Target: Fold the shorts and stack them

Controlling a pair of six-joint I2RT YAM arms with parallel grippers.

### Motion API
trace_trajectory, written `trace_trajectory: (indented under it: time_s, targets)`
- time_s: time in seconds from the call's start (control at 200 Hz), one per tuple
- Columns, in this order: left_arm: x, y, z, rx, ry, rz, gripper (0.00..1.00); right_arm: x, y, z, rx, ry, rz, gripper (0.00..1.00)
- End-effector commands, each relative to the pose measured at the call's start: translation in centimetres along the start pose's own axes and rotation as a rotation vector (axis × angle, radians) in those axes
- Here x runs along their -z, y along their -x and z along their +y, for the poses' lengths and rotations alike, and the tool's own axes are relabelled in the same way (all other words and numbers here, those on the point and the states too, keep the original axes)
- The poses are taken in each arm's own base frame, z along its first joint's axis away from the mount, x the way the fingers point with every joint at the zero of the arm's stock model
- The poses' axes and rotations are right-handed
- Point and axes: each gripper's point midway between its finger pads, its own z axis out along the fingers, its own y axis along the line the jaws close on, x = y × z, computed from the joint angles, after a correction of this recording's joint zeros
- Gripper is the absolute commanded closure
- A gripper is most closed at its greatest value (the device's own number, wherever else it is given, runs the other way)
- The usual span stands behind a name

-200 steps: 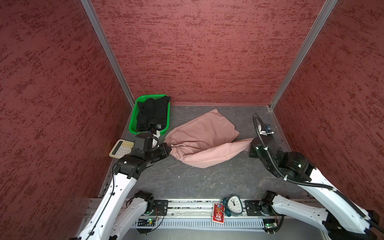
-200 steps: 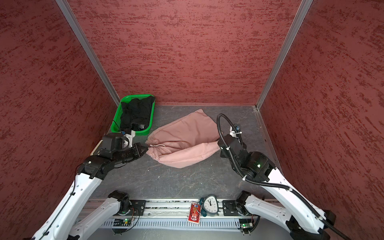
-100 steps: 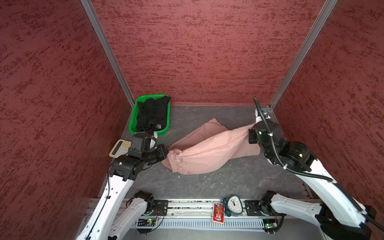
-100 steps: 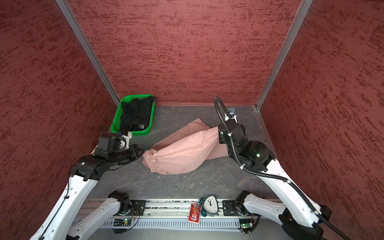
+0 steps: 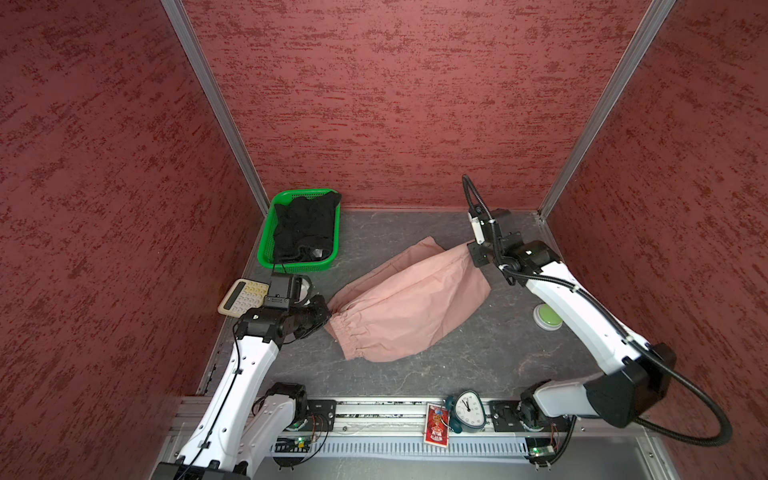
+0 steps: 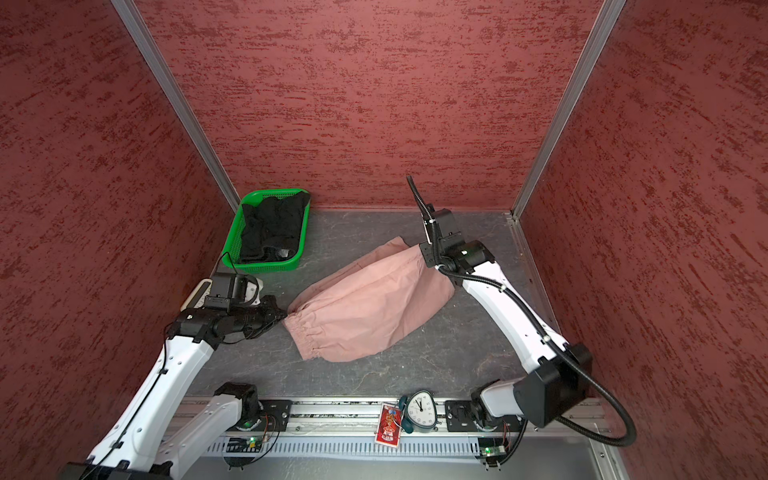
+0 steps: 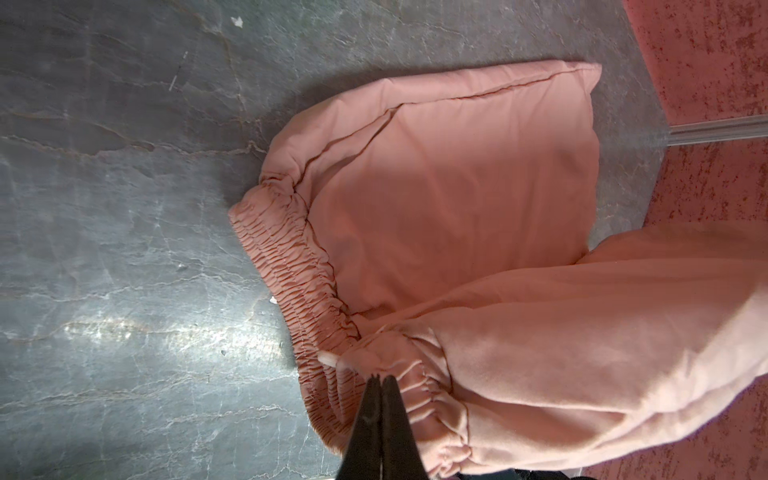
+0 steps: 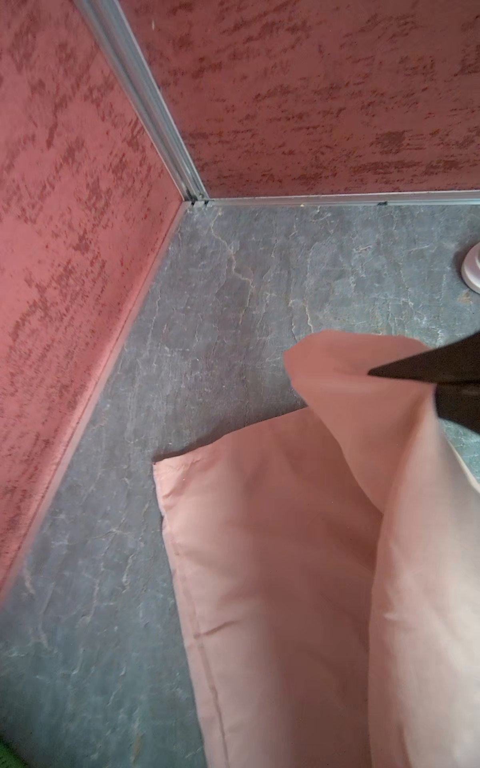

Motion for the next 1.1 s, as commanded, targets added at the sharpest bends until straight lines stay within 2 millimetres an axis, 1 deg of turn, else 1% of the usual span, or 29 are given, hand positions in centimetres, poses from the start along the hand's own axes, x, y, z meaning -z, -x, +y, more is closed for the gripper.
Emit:
trace_trajectory:
  time_s: [0.0, 0.13, 0.22, 0.276, 0.331, 0.361, 0.431, 0.476, 0.511, 0.546, 0.591, 0.601, 0.626, 0.706, 0.822, 0.972, 1.032, 1.097]
  targets:
    - [-0.7, 1.0, 0.3, 0.005, -0.004, -0.014, 1.00, -1.6, 3.4, 0.4, 0.066, 0.035, -0.070, 1.00]
    - [-2.0, 1.8, 1.1, 0.041, 0.003, -0.005, 1.00, -5.6, 4.1, 1.0, 0.107, 0.023, -0.022, 1.00]
    - [-2.6, 2.8, 1.2, 0.051, 0.005, -0.018, 1.00, -8.0, 4.5, 1.4, 0.128, 0.017, 0.000, 1.00]
    - [-2.5, 3.5, 1.0, 0.049, 0.002, -0.030, 1.00, -8.7, 5.1, 1.1, 0.121, -0.007, 0.000, 1.00]
    - [-2.0, 4.2, 0.1, 0.028, -0.016, -0.050, 1.00, -8.4, 5.7, 0.8, 0.112, -0.021, -0.020, 1.00]
    - [-1.5, 4.5, -0.2, 0.022, -0.020, -0.064, 1.00, -7.9, 6.0, 0.6, 0.108, -0.026, -0.041, 1.00]
    - [-0.4, 4.9, -0.6, 0.005, -0.019, -0.094, 1.00, -5.7, 6.6, -0.4, 0.091, -0.050, -0.102, 1.00]
    - [0.2, 5.0, -0.9, -0.003, -0.019, -0.105, 1.00, -3.8, 6.9, -1.2, 0.072, -0.071, -0.149, 1.00]
    - [0.5, 4.9, -1.0, -0.009, -0.023, -0.106, 1.00, -2.6, 6.7, -1.6, 0.054, -0.080, -0.175, 1.00]
    - [0.8, 4.7, -1.2, -0.012, -0.029, -0.104, 1.00, -1.0, 6.7, -2.2, 0.034, -0.088, -0.210, 1.00]
    - [1.1, 4.4, -1.4, -0.017, -0.036, -0.101, 1.00, 0.6, 6.0, -2.5, 0.014, -0.086, -0.237, 1.00]
    - [1.2, 4.3, -1.4, -0.018, -0.039, -0.102, 1.00, 0.7, 5.8, -2.4, 0.010, -0.084, -0.236, 1.00]
    - [1.4, 4.1, -1.6, -0.023, -0.043, -0.101, 1.00, 2.2, 5.7, -2.8, -0.008, -0.082, -0.267, 1.00]
    - [2.3, 3.2, -1.9, -0.039, -0.050, -0.109, 1.00, 4.4, 3.9, -3.3, -0.043, -0.084, -0.286, 1.00]
    - [4.1, 2.2, -2.8, -0.073, -0.073, -0.129, 1.00, 8.1, 1.9, -4.8, -0.093, -0.121, -0.310, 1.00]
    - [6.1, 0.8, -3.9, -0.130, -0.097, -0.133, 1.00, 13.5, 0.3, -6.4, -0.144, -0.130, -0.369, 1.00]
    - [6.6, 0.3, -4.3, -0.156, -0.098, -0.135, 1.00, 15.1, -0.2, -6.5, -0.160, -0.105, -0.388, 1.00]
    - [7.1, -0.2, -4.4, -0.176, -0.094, -0.139, 1.00, 16.2, -1.0, -6.3, -0.172, -0.078, -0.392, 1.00]
